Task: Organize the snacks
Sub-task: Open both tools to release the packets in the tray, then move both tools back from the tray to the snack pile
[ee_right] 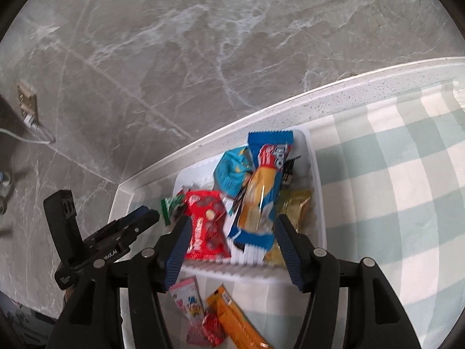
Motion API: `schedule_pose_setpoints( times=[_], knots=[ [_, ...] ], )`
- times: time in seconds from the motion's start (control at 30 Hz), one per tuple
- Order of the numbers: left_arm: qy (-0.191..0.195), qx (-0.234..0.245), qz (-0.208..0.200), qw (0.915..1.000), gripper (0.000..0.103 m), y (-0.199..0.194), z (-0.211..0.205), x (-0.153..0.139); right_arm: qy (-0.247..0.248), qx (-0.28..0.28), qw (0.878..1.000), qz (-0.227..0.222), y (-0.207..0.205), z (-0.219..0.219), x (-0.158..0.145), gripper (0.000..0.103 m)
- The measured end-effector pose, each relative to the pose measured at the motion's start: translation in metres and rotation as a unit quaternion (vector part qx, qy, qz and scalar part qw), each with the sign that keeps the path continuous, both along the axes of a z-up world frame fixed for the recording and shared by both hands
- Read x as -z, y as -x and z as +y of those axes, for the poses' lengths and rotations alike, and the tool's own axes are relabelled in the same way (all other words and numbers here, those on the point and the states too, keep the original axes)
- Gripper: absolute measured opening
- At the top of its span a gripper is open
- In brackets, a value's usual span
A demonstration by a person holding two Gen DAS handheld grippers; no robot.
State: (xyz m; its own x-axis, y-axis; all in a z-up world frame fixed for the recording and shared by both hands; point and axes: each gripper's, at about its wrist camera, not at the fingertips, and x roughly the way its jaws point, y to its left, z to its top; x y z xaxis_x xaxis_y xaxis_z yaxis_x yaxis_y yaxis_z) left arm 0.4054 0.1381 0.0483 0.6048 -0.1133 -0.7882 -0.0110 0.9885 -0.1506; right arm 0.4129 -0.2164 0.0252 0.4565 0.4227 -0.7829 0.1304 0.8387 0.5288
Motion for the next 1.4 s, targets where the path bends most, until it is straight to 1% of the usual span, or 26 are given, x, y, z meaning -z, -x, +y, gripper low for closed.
schedule_pose_setpoints(
  times=[0.2, 0.53, 0.67, 1.0, 1.4],
  knots=[
    [0.0, 0.007, -0.007, 1.0, 0.05, 0.03, -0.011, -0.008, 0.011, -0.014, 1.0, -0.009, 0.029, 0.012, -0.013, 0.062],
    [-0.005, 0.017, -0.015, 0.9997, 0.05, 0.082, -0.026, -0.018, 0.017, -0.033, 0.999, -0.008, 0.071, 0.033, -0.021, 0.062],
    [-0.004, 0.02, -0.014, 0.9997, 0.05, 0.097, -0.03, -0.017, 0.026, -0.043, 0.999, -0.009, 0.084, 0.043, -0.024, 0.062],
    [0.004, 0.021, -0.005, 0.9997, 0.05, 0.12, -0.027, -0.007, 0.056, -0.066, 0.996, -0.007, 0.107, 0.063, -0.024, 0.062],
    [0.019, 0.024, 0.01, 0.9995, 0.051, 0.135, -0.023, 0.008, 0.083, -0.073, 0.994, 0.005, 0.128, 0.075, -0.017, 0.062]
  ],
)
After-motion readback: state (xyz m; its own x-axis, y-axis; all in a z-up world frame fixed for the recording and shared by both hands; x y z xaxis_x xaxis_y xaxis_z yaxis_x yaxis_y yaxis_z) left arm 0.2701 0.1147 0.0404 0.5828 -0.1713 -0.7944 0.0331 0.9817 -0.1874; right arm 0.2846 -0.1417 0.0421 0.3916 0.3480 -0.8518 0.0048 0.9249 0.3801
